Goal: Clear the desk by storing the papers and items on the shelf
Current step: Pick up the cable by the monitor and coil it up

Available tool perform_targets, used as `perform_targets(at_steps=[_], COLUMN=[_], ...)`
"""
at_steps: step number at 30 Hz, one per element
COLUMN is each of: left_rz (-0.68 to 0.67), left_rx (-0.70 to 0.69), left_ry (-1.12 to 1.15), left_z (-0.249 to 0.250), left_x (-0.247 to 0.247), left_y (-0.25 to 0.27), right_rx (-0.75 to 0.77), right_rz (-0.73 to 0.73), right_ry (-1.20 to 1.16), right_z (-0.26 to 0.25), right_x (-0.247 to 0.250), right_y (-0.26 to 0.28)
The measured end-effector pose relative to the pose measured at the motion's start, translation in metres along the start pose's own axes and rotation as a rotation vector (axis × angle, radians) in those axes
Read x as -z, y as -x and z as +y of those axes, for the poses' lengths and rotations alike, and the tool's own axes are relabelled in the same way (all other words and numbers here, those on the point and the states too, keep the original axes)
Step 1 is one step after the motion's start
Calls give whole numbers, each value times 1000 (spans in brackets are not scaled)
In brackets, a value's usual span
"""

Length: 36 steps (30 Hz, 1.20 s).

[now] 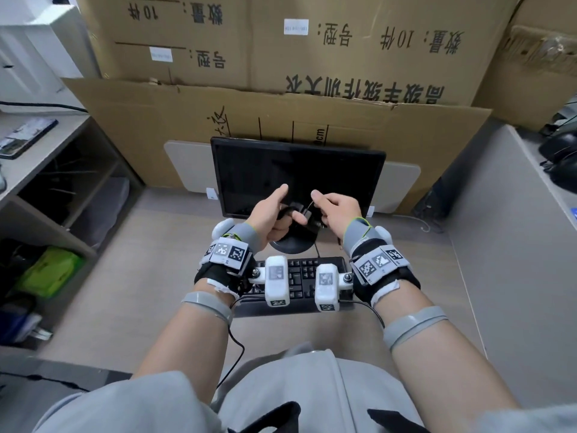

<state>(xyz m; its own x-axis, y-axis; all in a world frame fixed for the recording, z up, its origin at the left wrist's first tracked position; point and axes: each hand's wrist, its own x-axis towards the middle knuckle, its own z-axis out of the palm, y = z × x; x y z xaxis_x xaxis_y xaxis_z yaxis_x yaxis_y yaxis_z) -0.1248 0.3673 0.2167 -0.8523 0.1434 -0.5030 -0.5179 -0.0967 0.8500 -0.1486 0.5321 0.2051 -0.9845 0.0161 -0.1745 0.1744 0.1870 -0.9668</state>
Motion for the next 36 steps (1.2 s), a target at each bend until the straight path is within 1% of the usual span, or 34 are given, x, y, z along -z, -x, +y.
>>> perform_targets(at_steps=[3,5,7,9,10,12,14,15,17,20,23,25,28,31,33,36], left_rz=[30,59,154,244,260,247,234,215,166,70,66,74,146,206,210,234], left_rx=[-26,-88,-103,-90,-85,-91,-108,-111,-116,-143,-158,-148,-108,-87,-68,-22], left_ry=[-56,-95,-82,24,108,308,454,492,510,377,266,210,147,83,-3,-172], left_z=[-3,-2,3,5,5,7,9,10,10,5,2,2,4,5,4,3], left_x=[-12,-18,-18,-14,-12,-13,-11,-9,-1,3,2,3,2,1,1,0], left_y=[-5,-8,-7,-9,-12,-15,-16,-15,-12,-7,-9,-9,-7,-9,-11,-12], right_rx=[38,65,65,23,10,-21,-94,-134,-178,-111,-84,-98,-97,-21,16,-5], right_rz=[-63,-161,-284,-399,-447,-537,-612,-621,-563,-395,-347,-350,-379,-431,-478,-492], right_ry=[-52,-53,5,43,72,160,228,242,218,127,0,-67,-104,-18,32,45], right_z=[-16,-22,-22,-18,-16,-10,-3,0,6,9,4,2,3,3,3,5], right_x=[-10,-14,-14,-13,-13,-15,-17,-18,-17,-12,-12,-11,-11,-8,-9,-14], right_y=[0,3,8,13,15,17,19,21,21,17,17,16,15,14,14,10])
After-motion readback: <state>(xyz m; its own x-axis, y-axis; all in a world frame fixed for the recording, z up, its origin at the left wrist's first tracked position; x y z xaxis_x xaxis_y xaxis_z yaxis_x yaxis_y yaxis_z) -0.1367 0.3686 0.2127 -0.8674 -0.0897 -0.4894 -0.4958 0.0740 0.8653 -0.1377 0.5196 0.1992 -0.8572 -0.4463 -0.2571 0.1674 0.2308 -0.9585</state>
